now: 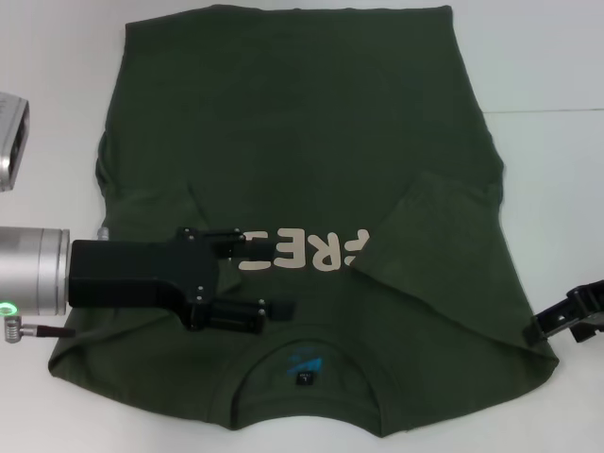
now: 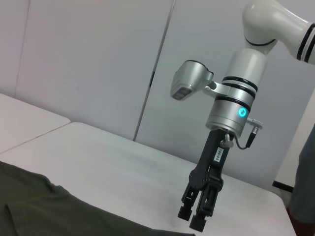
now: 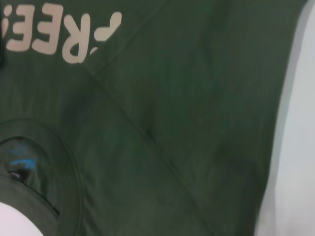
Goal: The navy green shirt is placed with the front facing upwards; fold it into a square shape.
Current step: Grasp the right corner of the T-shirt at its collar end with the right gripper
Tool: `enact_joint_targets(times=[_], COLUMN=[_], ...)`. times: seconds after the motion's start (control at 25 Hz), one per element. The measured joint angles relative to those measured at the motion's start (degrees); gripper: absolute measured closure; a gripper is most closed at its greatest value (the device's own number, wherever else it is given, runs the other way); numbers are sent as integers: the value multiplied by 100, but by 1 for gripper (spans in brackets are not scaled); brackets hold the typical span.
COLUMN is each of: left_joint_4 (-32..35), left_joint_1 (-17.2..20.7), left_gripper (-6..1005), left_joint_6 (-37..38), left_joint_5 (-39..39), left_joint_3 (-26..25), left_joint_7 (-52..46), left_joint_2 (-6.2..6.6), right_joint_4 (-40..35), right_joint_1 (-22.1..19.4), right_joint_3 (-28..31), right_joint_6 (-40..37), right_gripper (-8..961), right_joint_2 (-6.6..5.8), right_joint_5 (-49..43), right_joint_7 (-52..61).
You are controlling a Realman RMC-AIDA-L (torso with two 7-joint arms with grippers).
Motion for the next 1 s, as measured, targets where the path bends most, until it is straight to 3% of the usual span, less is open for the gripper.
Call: enact_joint_targets(times=[0.68,0.8,1.0], left_joint_4=[-9,-9,-9], left_joint_1=[18,19,18], left_gripper=[111,111,111], left_joint_6=[-95,-98,-136], left_joint_5=[-1,-1,-1], left_joint_3=[-27,-27,-27], left_joint_7=[71,73,81], left_joint_2=[-28,-28,-28], right_joint_4=[235,235,309], right_joint_1=[187,202,237], right_joint_3=[-870,-910,-966], right_joint_6=[419,422,447], right_gripper=[71,153,377], right_joint_2=[153,157,157], right_joint_5=[-227,-228,-235], right_joint_7=[311,314,315])
